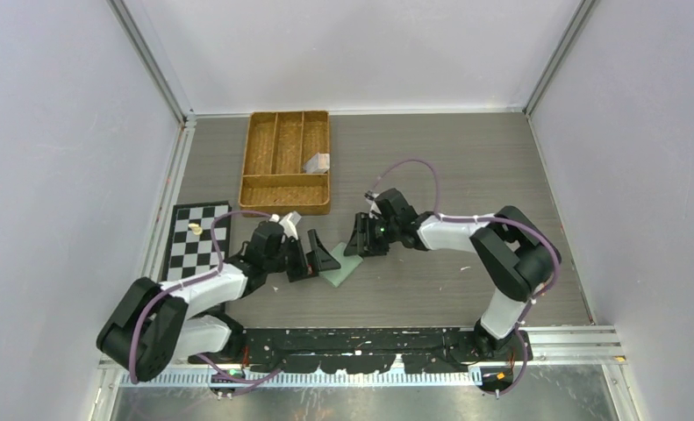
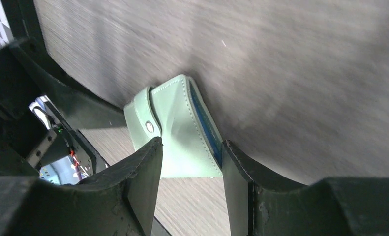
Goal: Put the credit cards into the card holder
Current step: Open the card holder at the center of the board.
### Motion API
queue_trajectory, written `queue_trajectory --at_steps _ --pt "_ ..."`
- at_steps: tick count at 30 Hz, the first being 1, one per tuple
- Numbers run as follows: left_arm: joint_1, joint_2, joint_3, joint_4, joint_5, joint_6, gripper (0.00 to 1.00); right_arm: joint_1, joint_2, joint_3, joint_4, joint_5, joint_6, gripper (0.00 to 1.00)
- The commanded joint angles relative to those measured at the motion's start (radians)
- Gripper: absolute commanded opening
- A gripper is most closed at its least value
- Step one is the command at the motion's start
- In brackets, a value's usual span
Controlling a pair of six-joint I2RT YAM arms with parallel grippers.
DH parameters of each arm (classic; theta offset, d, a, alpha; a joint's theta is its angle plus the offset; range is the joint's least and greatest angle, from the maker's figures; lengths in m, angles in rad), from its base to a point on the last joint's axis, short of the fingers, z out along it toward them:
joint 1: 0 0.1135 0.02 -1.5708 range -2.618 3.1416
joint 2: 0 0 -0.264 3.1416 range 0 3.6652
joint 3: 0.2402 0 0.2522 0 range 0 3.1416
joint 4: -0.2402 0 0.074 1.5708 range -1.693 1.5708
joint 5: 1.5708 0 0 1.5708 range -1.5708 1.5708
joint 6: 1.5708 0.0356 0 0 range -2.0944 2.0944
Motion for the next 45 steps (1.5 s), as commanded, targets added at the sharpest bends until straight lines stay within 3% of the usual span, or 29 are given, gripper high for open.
queue_trajectory --at_steps 1,6,9,12,16,20,25,27,34,42,45 --pt "-0.006 0.102 0.006 0.225 -0.005 -0.012 1.0 0.031 -0.136 -0.133 0.036 0.038 0.099 0.52" --pt "-0.006 0.231 0.041 0.389 0.052 -0.034 0.97 0.037 -0.286 -0.251 0.057 0.101 0.178 0.52" --pt "-0.006 0.261 0.069 0.414 0.075 -0.029 0.96 0.037 -0.389 -0.266 -0.021 0.182 0.168 0.53" --pt "-0.006 0.214 0.093 0.298 0.036 0.024 0.95 0.036 -0.478 -0.224 -0.188 0.298 0.113 0.58" --pt "-0.006 0.107 0.126 0.068 -0.076 0.115 0.96 0.037 -0.521 -0.15 -0.296 0.327 0.046 0.62" --pt "-0.006 0.016 0.124 -0.038 -0.121 0.144 0.95 0.037 -0.472 -0.108 -0.278 0.268 0.036 0.61" --pt "-0.007 0.033 0.112 -0.031 -0.084 0.116 0.7 0.036 -0.375 -0.096 -0.159 0.196 0.096 0.58" --pt "-0.007 0.058 0.117 -0.03 -0.088 0.118 0.65 0.037 -0.339 -0.097 -0.117 0.2 0.123 0.57" --pt "-0.032 0.136 0.157 -0.046 -0.131 0.148 0.62 0.036 -0.219 -0.103 0.043 0.185 0.184 0.53" --pt "-0.069 0.24 0.162 0.019 -0.123 0.133 0.59 0.036 -0.142 -0.126 0.107 0.168 0.216 0.51" --pt "-0.085 0.266 0.167 0.007 -0.144 0.138 0.52 0.036 -0.117 -0.153 0.158 0.154 0.247 0.5"
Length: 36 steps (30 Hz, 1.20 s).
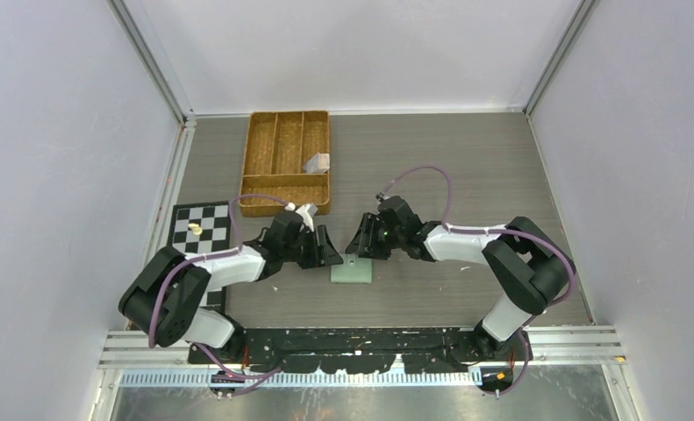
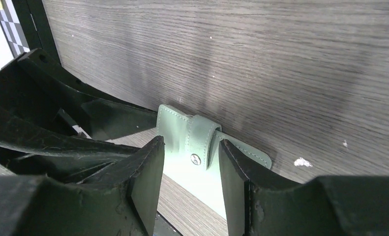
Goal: Put the credit cards into the card holder
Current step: Open the card holder at the center of the board.
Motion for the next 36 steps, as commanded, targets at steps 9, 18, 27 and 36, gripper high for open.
queue_trajectory --at_steps 9,18,27,36 --pt "-0.103 0.099 0.024 -0.084 -0.178 0.034 0.31 0.0 0.114 -0.078 0.287 -0.093 0.156 0.45" --pt "-0.132 0.12 0.001 -0.034 -0.208 0.042 0.08 0.014 0.127 -0.063 0.293 -0.071 0.169 0.4" --pt "-0.148 0.135 0.0 -0.017 -0.222 0.051 0.0 0.028 0.122 -0.053 0.285 -0.036 0.176 0.29" --pt "-0.16 0.16 0.014 -0.019 -0.229 0.053 0.0 0.028 0.113 -0.056 0.281 -0.036 0.192 0.19"
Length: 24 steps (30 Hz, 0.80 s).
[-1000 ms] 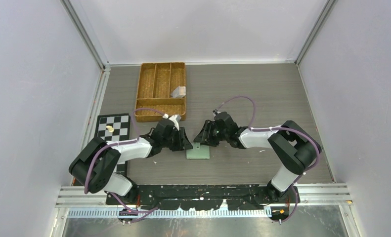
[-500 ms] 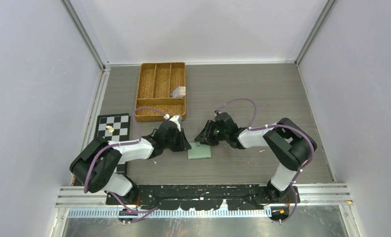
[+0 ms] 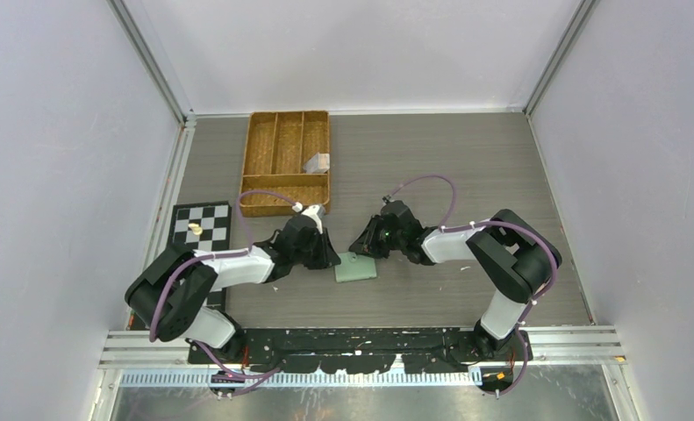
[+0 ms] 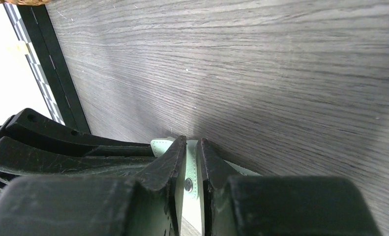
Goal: Put the credit cards into the card holder
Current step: Open the card holder at the center of the board.
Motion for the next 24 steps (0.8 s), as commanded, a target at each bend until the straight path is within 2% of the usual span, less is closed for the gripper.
queue_trajectory --at_steps 1,14,24 --pt "-0.045 0.086 -0.016 -0.035 -0.033 0.032 0.0 0.046 0.006 0.007 0.034 -0.05 0.047 0.18" --pt "-0.083 0.075 0.016 -0.117 -0.147 0.063 0.0 0.055 -0.09 -0.025 0.006 -0.049 0.152 0.01" --pt "-0.134 0.056 0.015 -0.118 -0.237 0.083 0.0 0.079 -0.133 -0.006 -0.118 0.045 0.235 0.01"
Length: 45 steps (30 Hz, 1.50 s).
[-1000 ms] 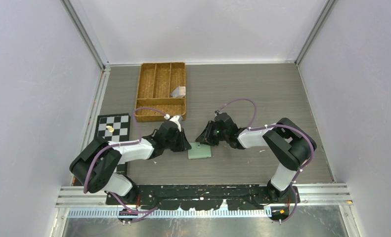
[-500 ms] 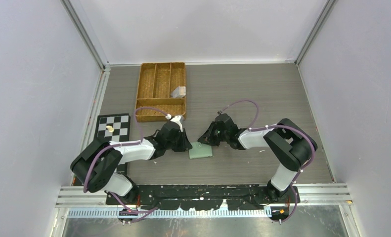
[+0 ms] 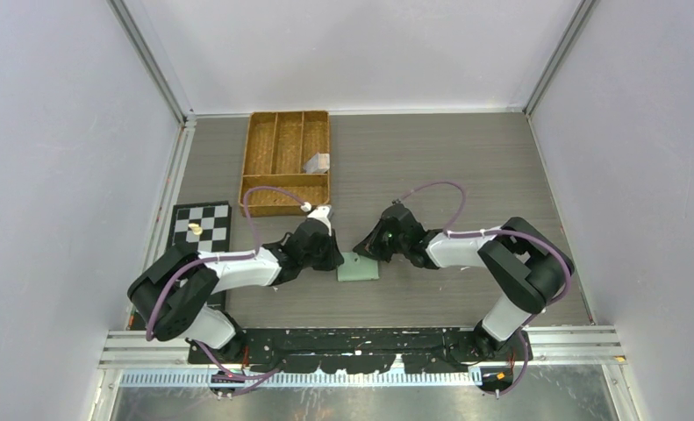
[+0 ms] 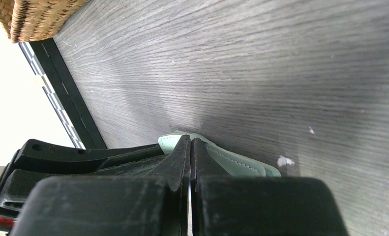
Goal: Put the credit cards into the card holder
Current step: Open the card holder at the center of the board.
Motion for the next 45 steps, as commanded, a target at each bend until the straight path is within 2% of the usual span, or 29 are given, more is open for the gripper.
queue_trajectory --at_steps 1,23,27,30,33,38,42,45 --pt "-0.047 0.06 -0.025 -0.083 -0.089 0.05 0.0 0.06 -0.061 0.018 -0.033 -0.03 0.093 0.0" --pt "-0.159 0.104 -0.022 -0.066 -0.23 0.092 0.0 0.164 -0.13 -0.06 0.023 0.244 0.427 0.0" --pt "-0.162 0.108 -0.019 -0.073 -0.235 0.098 0.0 0.173 -0.171 -0.076 0.005 0.298 0.438 0.01" --pt "-0.163 0.092 -0.014 -0.087 -0.229 0.113 0.0 0.173 -0.209 -0.066 -0.044 0.328 0.384 0.0" --pt "-0.162 0.069 -0.001 -0.104 -0.188 0.176 0.0 0.173 -0.261 -0.043 -0.146 0.369 0.261 0.01" --pt "-0.159 0.071 0.04 -0.138 -0.111 0.241 0.0 0.171 -0.371 -0.09 -0.217 0.433 0.082 0.26" --pt "-0.148 0.08 0.046 -0.13 -0.076 0.256 0.0 0.17 -0.444 -0.114 -0.243 0.377 -0.027 0.36" --pt "-0.146 0.091 0.055 -0.133 -0.057 0.276 0.0 0.17 -0.472 -0.139 -0.253 0.35 -0.087 0.38"
